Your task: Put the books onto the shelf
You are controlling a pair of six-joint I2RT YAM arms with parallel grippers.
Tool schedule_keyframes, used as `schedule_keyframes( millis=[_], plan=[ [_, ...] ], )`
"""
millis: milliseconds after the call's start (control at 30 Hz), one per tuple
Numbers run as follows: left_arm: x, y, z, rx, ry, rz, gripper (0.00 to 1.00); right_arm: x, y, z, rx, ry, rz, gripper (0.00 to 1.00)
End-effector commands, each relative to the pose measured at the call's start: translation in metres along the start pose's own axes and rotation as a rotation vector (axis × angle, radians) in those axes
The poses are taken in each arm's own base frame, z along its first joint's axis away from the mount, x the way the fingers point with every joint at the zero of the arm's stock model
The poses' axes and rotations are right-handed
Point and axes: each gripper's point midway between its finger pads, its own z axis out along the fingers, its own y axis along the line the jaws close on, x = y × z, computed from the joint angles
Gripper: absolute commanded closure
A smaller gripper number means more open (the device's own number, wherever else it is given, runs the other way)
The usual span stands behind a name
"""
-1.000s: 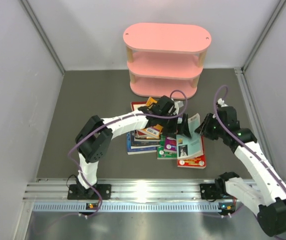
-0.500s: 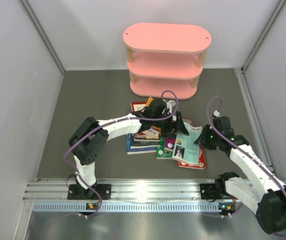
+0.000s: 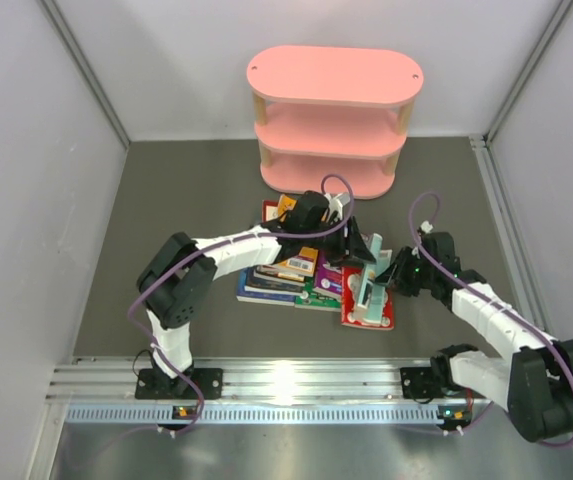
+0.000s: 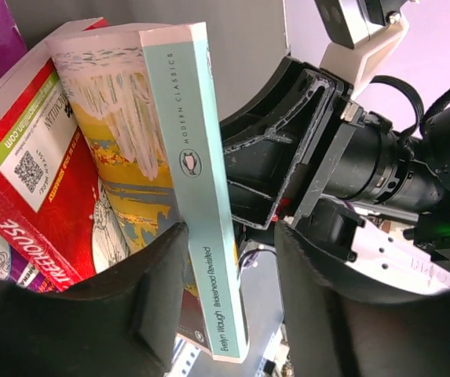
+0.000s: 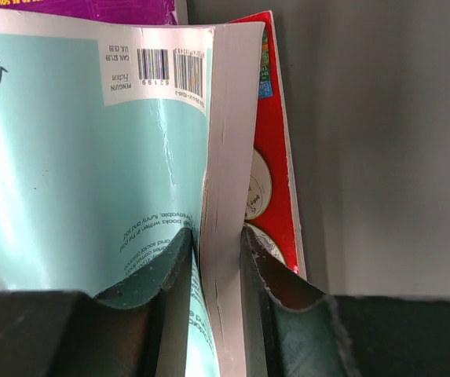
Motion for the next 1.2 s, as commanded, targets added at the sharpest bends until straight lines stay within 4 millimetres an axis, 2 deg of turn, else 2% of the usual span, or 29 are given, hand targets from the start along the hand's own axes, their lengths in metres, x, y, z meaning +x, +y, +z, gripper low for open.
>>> schedule_keyframes(
  millis=[0, 67, 100, 133, 167, 233, 267, 333, 367, 400, 467, 500, 567, 600, 667, 700, 767, 800, 867, 900, 1067, 1167],
  plan=[
    [0.006, -0.049, -0.004, 0.149, 0.05, 0.099, 0.45, 0.0, 0.046, -0.009, -0.184, 0.021, -0.045, 1.0],
    [-0.009, -0.049, -0.016, 0.125, 0.003, 0.125, 0.34, -0.03, 0.067, -0.023, -0.209, -0.077, -0.071, 1.0],
    [-0.011, -0.042, -0.02, 0.085, 0.001, 0.113, 0.23, -0.038, 0.07, -0.024, -0.199, -0.095, -0.067, 1.0],
    [-0.021, -0.038, -0.026, 0.049, -0.036, 0.117, 0.15, -0.046, 0.076, -0.028, -0.204, -0.109, -0.072, 1.0],
    [-0.03, -0.032, -0.04, -0.006, -0.051, 0.119, 0.13, -0.063, 0.087, -0.033, -0.207, -0.138, -0.079, 1.0],
    [-0.041, -0.023, -0.053, -0.059, -0.085, 0.126, 0.12, -0.079, 0.1, -0.037, -0.219, -0.166, -0.084, 1.0],
    [-0.054, -0.022, -0.068, -0.077, -0.13, 0.141, 0.11, -0.094, 0.113, -0.045, -0.239, -0.2, -0.095, 1.0],
    [-0.063, -0.013, -0.083, -0.114, -0.156, 0.12, 0.09, -0.107, 0.119, -0.042, -0.236, -0.208, -0.093, 1.0],
    [-0.073, -0.013, -0.097, -0.115, -0.19, 0.122, 0.09, -0.12, 0.128, -0.047, -0.249, -0.233, -0.098, 1.0],
    [-0.076, -0.01, -0.104, -0.127, -0.202, 0.113, 0.09, -0.126, 0.128, -0.041, -0.244, -0.229, -0.094, 1.0],
    [-0.084, -0.007, -0.121, -0.138, -0.236, 0.113, 0.09, -0.144, 0.136, -0.042, -0.258, -0.253, -0.097, 1.0],
    [-0.086, -0.007, -0.127, -0.144, -0.246, 0.115, 0.09, -0.148, 0.134, -0.033, -0.25, -0.239, -0.09, 1.0],
    [-0.085, -0.002, -0.137, -0.165, -0.253, 0.111, 0.09, -0.164, 0.141, -0.03, -0.263, -0.251, -0.092, 1.0],
    [-0.084, 0.002, -0.14, -0.179, -0.251, 0.106, 0.09, -0.167, 0.138, -0.018, -0.254, -0.227, -0.083, 1.0],
    [-0.081, 0.004, -0.148, -0.194, -0.257, 0.11, 0.08, -0.18, 0.145, -0.013, -0.263, -0.233, -0.091, 1.0],
    [-0.08, 0.005, -0.15, -0.2, -0.262, 0.113, 0.08, -0.183, 0.141, -0.002, -0.254, -0.219, -0.086, 1.0],
    [-0.077, 0.009, -0.157, -0.211, -0.269, 0.104, 0.08, -0.196, 0.144, 0.004, -0.254, -0.233, -0.091, 1.0],
    [-0.073, 0.013, -0.158, -0.218, -0.266, 0.098, 0.08, -0.2, 0.139, 0.015, -0.246, -0.228, -0.082, 1.0],
    [-0.073, 0.014, -0.164, -0.223, -0.28, 0.094, 0.08, -0.213, 0.136, 0.021, -0.246, -0.243, -0.057, 1.0],
    [-0.07, 0.017, -0.165, -0.229, -0.277, 0.089, 0.08, -0.218, 0.131, 0.031, -0.247, -0.24, -0.046, 1.0],
    [-0.07, 0.022, -0.179, -0.266, -0.293, 0.097, 0.08, -0.244, 0.114, 0.046, -0.249, -0.264, 0.015, 1.0],
    [-0.068, 0.027, -0.184, -0.289, -0.295, 0.089, 0.08, -0.25, 0.097, 0.063, -0.231, -0.247, 0.055, 1.0]
  ],
)
